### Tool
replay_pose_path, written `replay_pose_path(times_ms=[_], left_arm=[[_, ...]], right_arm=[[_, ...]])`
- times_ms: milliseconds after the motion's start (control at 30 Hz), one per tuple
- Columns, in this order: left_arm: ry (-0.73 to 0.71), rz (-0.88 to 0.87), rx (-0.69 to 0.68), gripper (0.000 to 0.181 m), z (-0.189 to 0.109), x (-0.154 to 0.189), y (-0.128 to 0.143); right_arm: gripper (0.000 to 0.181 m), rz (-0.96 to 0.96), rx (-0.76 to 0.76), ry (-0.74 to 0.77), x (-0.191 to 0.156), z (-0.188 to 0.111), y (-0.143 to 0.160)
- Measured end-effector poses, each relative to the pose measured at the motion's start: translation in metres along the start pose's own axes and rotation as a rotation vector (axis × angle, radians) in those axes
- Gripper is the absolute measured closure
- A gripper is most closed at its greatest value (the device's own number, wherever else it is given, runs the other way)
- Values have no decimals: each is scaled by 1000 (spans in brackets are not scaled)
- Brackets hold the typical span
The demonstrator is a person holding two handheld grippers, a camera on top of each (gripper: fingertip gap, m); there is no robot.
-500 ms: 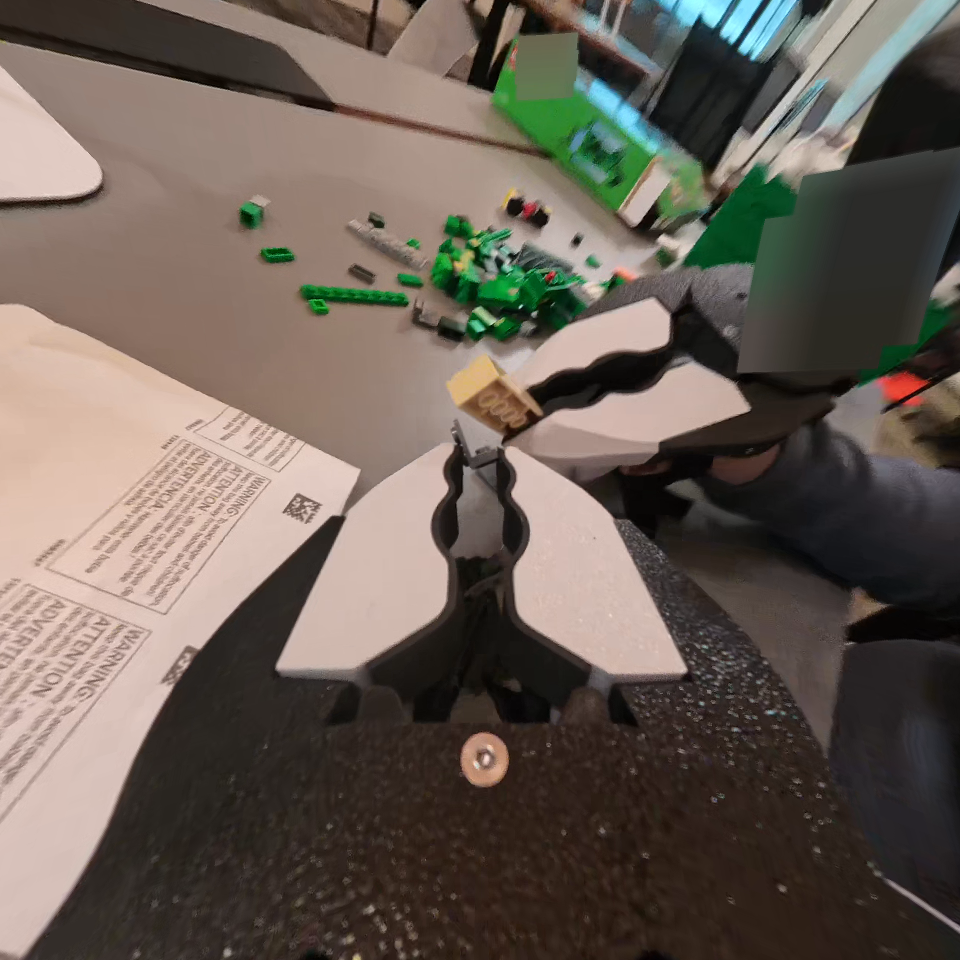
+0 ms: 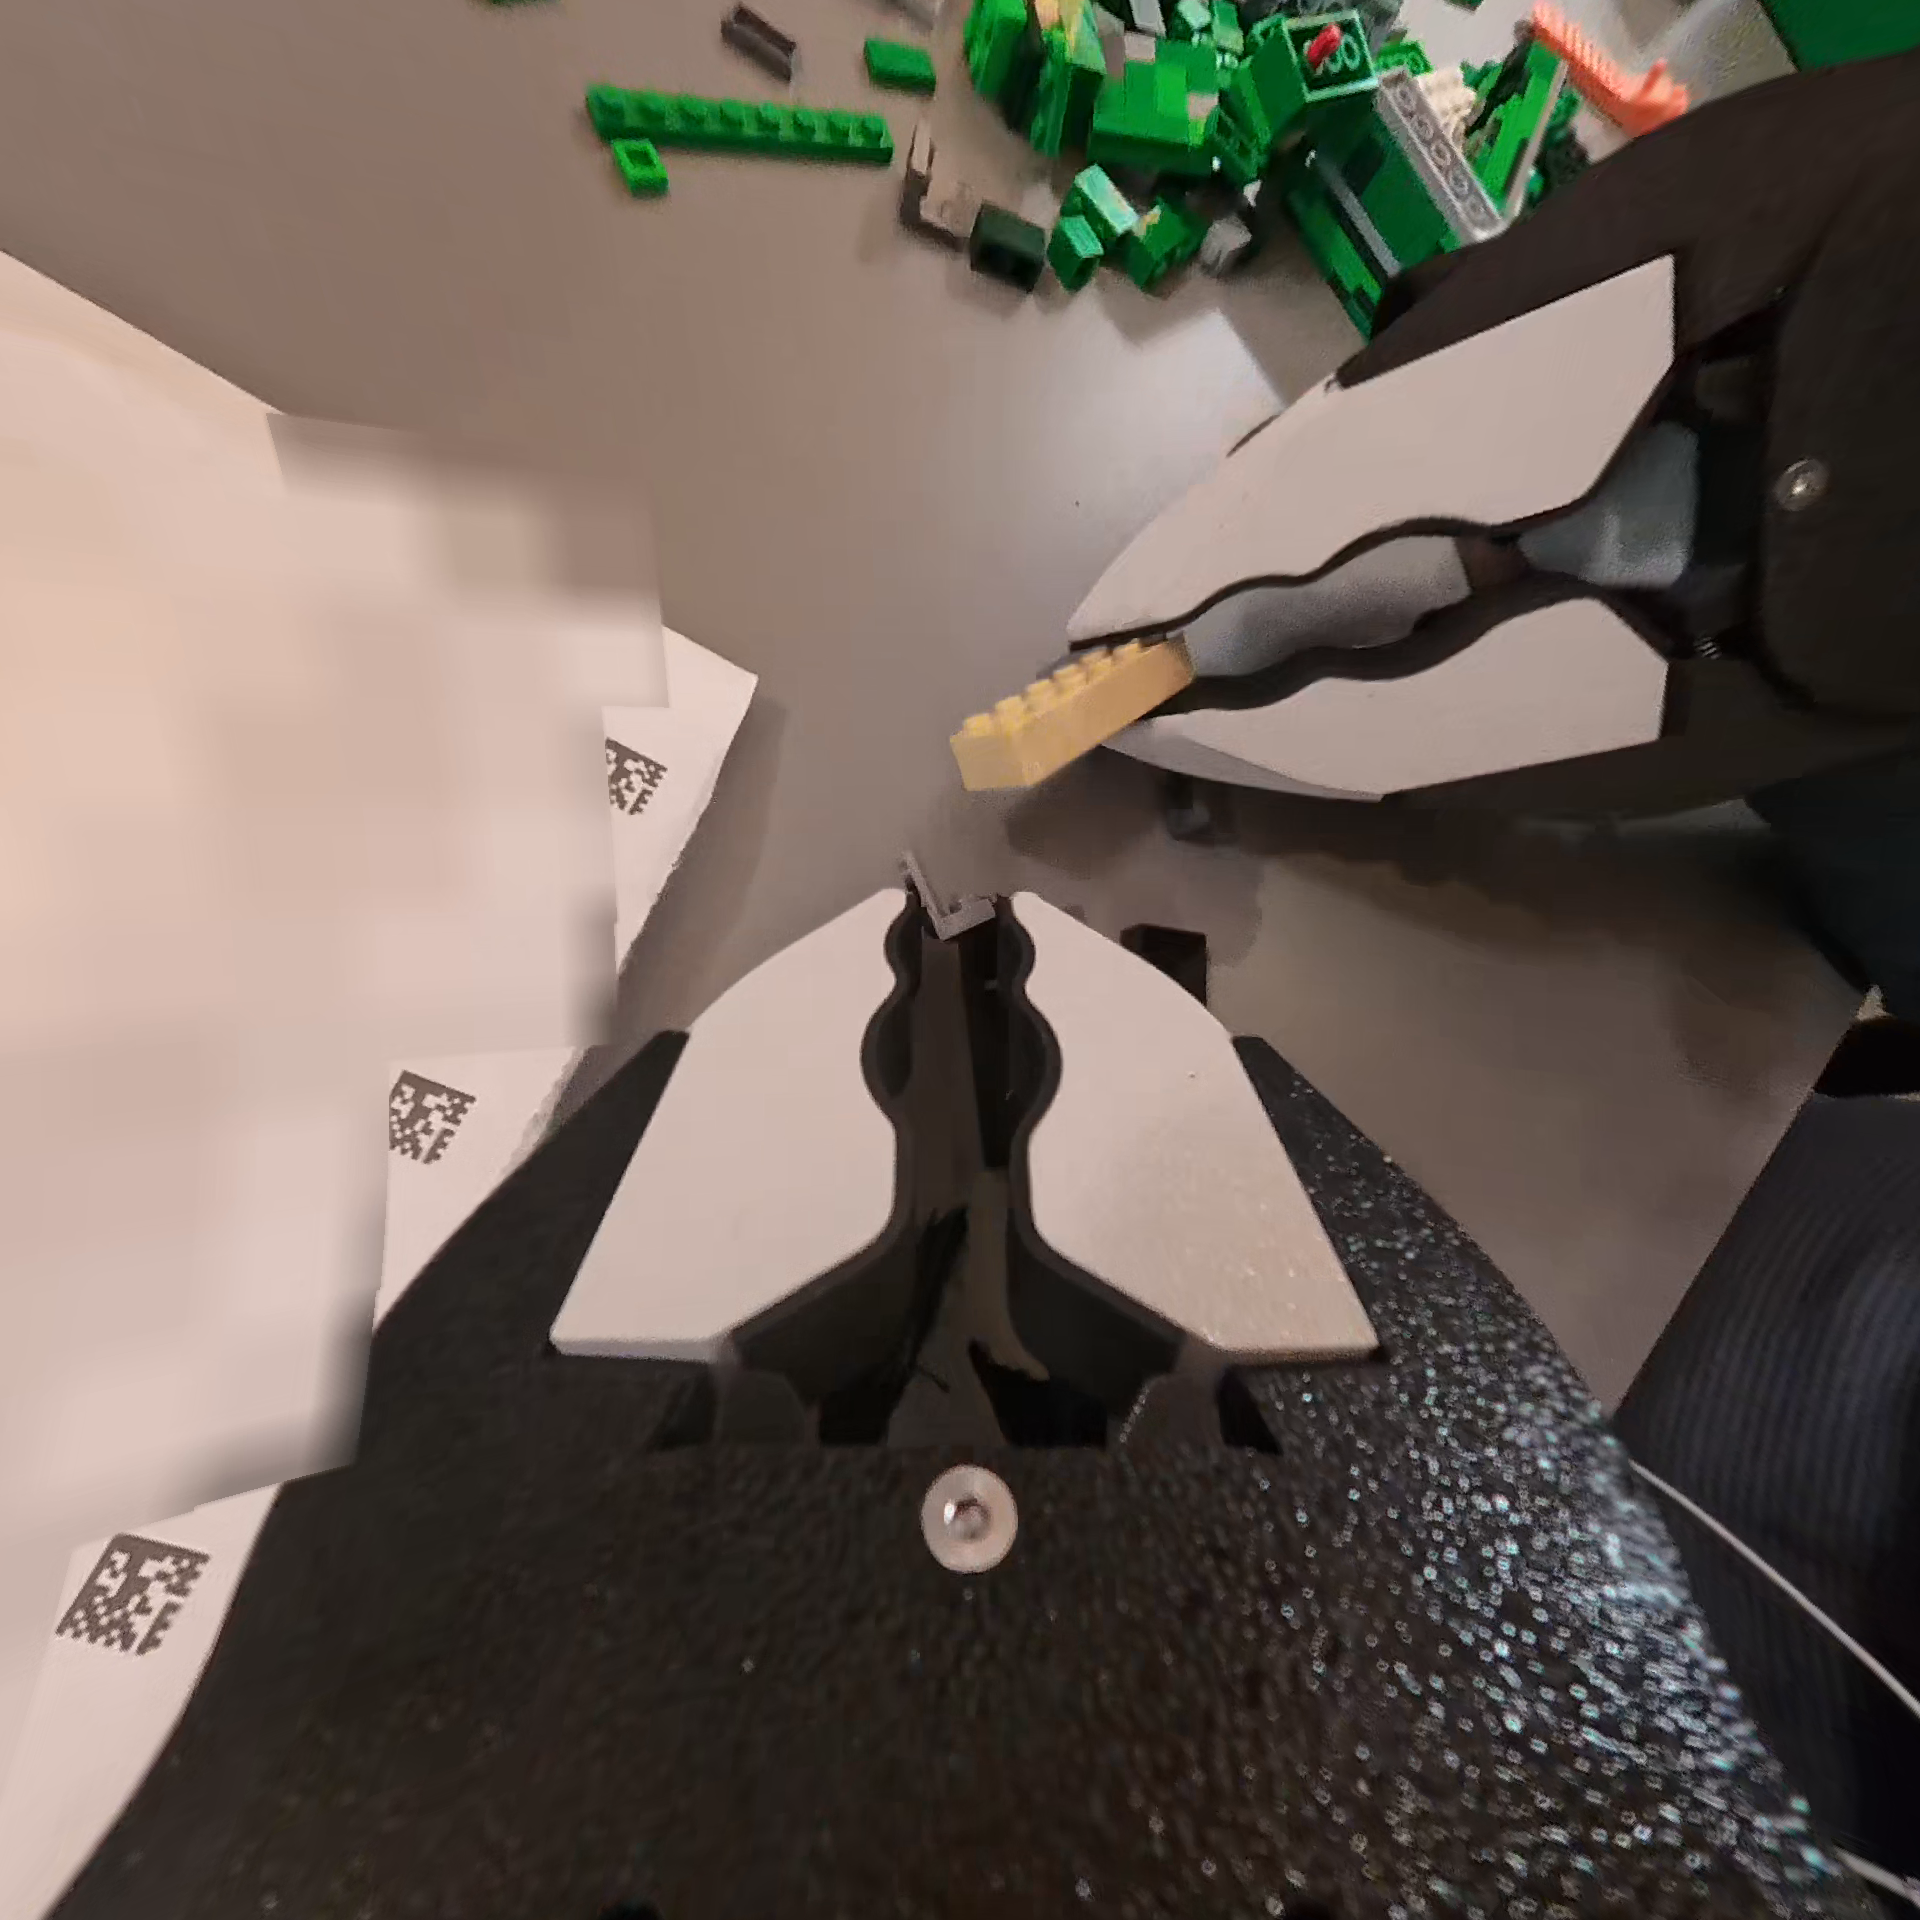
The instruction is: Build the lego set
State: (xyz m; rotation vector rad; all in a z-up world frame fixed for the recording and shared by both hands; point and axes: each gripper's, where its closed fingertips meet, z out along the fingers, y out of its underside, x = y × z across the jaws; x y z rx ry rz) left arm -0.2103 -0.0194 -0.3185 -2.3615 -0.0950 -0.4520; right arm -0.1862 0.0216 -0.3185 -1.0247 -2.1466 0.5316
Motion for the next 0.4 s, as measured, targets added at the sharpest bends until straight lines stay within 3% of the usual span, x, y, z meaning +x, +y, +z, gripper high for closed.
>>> replay_pose_path(times_ms=[33, 300, 400], left_arm=[[11, -3, -8, 167, 0, 1, 1], [52, 76, -44, 146, -12, 10, 6], [-49, 147, 15, 148, -38, -6, -2]], right_arm=[[169, -22, -12, 2, -2, 1, 0], [169, -62, -9, 19, -1, -1, -1], [169, -80, 17, 52, 3, -2, -4]])
